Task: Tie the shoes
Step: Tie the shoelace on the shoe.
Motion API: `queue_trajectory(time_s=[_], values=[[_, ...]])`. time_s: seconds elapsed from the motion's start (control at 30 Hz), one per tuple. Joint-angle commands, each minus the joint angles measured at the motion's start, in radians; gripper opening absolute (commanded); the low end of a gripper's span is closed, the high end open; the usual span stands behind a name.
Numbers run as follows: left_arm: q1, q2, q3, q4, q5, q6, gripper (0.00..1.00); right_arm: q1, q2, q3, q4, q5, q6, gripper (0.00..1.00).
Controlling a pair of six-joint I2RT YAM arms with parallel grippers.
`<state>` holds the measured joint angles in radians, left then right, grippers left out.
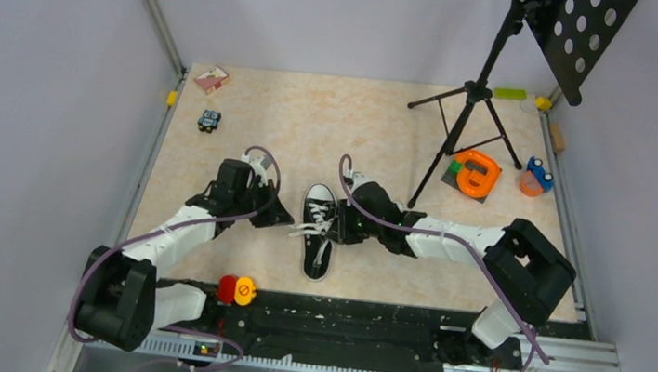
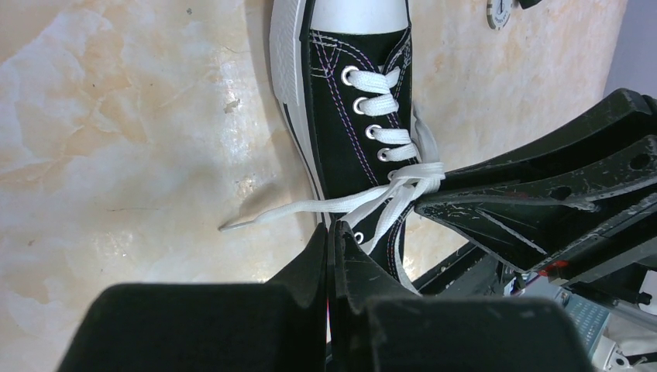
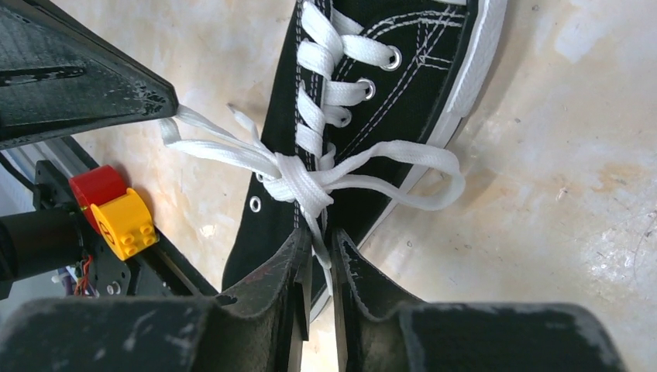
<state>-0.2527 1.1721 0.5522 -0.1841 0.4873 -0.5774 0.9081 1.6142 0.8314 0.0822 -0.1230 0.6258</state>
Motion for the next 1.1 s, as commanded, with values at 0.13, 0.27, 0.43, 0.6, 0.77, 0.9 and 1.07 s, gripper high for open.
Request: queue_trajectory(time_s=[0.13,0.27,0.43,0.6,0.77,0.9,1.07], values=[[0.004,0.002,0.030,0.028,0.022,0.013,0.00,0.011,-0.039,-0.011,0.013,0.006,0.020,0.19],[0.004,0.006,0.031,0.031,0.022,0.012,0.00,0.011,-0.053,-0.013,0.004,0.014,0.013,0.29],[0.004,0.005,0.027,0.038,0.023,0.007,0.00,0.011,-0.082,-0.026,0.012,0.039,0.014,0.06],[0.004,0.006,0.027,0.037,0.024,0.008,0.00,0.011,-0.091,-0.029,0.006,0.033,0.009,0.00],[0.004,0.007,0.026,0.039,0.026,0.010,0.00,0.011,-0.105,-0.031,-0.023,-0.004,-0.010,0.00],[0.004,0.020,0.024,0.047,0.030,0.010,0.00,0.011,-0.078,-0.005,-0.073,-0.111,-0.093,0.00],[0.004,0.023,0.026,0.054,0.035,0.008,0.00,0.011,-0.085,0.005,-0.148,-0.151,-0.160,0.00]])
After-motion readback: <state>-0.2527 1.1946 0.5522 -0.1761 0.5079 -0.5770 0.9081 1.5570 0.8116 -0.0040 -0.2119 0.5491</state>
